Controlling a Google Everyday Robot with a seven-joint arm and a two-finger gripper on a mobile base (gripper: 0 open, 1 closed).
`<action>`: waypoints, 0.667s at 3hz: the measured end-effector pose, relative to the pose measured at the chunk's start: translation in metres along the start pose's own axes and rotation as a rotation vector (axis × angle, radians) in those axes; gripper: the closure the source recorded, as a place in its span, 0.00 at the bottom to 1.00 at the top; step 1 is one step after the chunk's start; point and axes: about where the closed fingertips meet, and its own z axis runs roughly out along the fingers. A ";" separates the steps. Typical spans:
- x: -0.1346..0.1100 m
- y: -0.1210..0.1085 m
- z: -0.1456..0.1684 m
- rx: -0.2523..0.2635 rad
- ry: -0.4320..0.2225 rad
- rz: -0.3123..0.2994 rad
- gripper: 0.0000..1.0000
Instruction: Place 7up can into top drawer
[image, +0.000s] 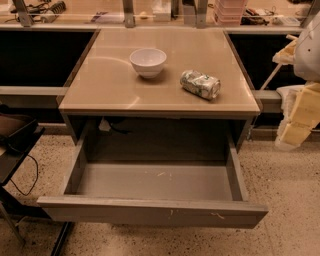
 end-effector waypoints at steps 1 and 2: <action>-0.014 -0.036 0.012 -0.009 -0.005 0.023 0.00; -0.018 -0.040 0.013 -0.001 -0.013 0.019 0.00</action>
Offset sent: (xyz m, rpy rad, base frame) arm 0.0787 0.0148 -0.0023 0.0229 0.0494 -0.0228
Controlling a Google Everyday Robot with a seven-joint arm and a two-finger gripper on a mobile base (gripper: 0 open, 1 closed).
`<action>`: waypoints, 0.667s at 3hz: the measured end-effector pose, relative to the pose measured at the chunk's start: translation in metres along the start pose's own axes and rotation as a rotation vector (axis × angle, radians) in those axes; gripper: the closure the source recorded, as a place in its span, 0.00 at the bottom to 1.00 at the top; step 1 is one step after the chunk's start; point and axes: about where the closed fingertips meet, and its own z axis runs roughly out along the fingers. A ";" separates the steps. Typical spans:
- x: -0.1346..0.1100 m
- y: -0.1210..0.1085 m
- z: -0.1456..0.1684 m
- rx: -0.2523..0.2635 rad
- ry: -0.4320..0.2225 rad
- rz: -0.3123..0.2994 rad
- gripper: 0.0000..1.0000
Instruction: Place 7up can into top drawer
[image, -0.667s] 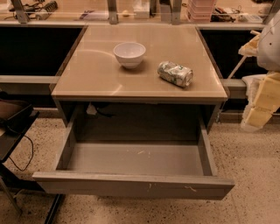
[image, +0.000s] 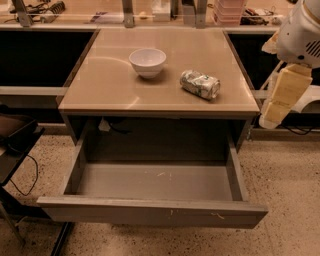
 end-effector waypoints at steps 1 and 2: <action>-0.005 -0.008 -0.005 0.017 -0.037 -0.013 0.00; -0.038 -0.033 -0.005 -0.002 -0.068 -0.145 0.00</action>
Offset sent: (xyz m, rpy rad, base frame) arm 0.1056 0.0916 0.1237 0.0500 -0.2130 0.4293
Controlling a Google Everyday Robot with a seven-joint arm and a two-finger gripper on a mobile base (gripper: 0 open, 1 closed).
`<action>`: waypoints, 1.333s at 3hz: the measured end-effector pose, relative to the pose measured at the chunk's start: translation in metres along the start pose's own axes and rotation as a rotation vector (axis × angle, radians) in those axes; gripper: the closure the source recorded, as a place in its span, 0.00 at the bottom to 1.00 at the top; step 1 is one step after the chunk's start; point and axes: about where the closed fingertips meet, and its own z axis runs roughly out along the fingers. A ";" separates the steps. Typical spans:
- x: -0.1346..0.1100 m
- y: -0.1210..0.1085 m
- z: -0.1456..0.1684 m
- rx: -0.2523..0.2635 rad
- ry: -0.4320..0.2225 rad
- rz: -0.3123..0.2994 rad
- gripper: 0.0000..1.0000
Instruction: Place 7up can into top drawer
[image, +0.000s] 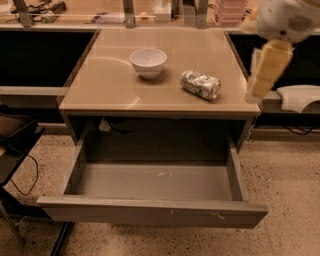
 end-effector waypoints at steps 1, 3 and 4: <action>-0.040 -0.051 0.012 -0.006 0.007 -0.114 0.00; -0.101 -0.158 0.098 0.007 0.068 -0.150 0.00; -0.096 -0.182 0.112 0.038 0.023 -0.089 0.00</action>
Offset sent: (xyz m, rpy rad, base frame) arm 0.2189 0.1135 0.1280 -0.1570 -0.0746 0.1968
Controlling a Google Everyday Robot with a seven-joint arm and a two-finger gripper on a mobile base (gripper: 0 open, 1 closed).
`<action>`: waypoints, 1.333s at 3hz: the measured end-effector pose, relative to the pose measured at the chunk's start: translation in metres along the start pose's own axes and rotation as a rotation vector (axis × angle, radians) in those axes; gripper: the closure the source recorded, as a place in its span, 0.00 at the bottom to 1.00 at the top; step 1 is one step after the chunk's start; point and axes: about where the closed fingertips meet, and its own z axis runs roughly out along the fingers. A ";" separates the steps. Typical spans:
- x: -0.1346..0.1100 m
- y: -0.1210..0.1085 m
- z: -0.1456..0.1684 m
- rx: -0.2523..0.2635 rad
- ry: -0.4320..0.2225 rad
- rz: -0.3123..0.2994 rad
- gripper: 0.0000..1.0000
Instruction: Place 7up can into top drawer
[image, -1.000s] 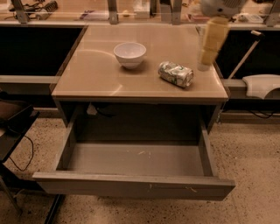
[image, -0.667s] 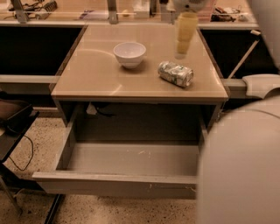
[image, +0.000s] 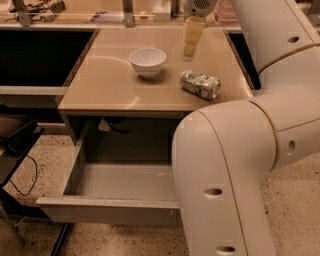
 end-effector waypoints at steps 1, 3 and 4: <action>0.058 -0.006 0.009 0.026 -0.114 0.170 0.00; 0.046 -0.010 0.029 0.015 -0.140 0.159 0.00; 0.052 0.008 0.053 -0.058 -0.169 0.212 0.00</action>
Offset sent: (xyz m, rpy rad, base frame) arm 0.0031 -0.0370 -0.0166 0.1208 0.0239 -0.0872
